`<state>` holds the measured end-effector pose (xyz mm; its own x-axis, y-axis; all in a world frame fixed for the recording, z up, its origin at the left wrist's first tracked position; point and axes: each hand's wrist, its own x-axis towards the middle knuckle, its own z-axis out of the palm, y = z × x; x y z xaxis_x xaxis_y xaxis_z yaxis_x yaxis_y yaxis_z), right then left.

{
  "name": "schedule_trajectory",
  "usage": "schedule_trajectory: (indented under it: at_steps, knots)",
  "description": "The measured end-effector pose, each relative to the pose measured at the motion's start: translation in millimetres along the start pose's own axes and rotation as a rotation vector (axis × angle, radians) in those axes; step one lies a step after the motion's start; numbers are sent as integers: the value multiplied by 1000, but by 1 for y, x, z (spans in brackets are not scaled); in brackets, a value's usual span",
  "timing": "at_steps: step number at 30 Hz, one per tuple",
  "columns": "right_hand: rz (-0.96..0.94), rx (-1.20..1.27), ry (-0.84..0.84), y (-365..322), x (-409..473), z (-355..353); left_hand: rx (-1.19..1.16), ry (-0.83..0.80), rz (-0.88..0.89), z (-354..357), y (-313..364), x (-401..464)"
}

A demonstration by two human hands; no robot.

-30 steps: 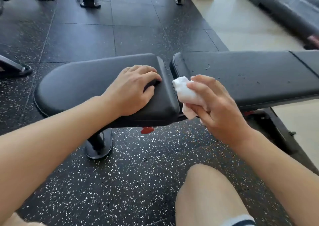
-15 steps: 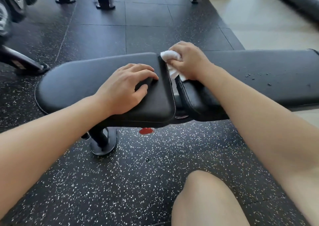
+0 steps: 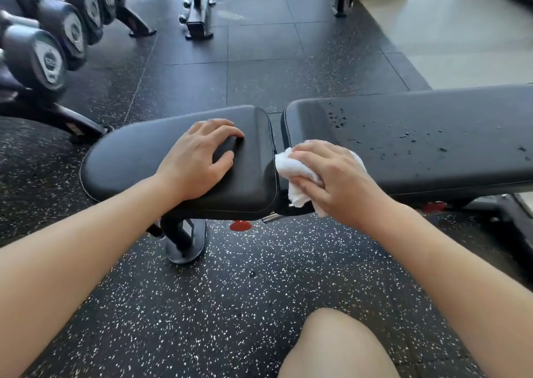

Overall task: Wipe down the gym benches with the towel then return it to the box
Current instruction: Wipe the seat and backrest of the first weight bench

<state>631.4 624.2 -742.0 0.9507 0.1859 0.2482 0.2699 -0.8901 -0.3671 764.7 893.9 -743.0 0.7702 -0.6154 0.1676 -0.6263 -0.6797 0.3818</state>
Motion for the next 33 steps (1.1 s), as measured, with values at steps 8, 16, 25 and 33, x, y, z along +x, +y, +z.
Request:
schedule_trajectory:
  at_steps: [8,16,25,33]
  knots:
    - [21,60,-44,37,59,-11,10,-30,-35,-6,4,-2]
    - [226,-47,39,53,138,2,-8,-21,3,-1,-4,2]
    - [109,-20,37,10,51,4,-176,143,215,-3,19,69]
    - [162,52,21,2,-7,-11,-152,-117,154,34,35,180]
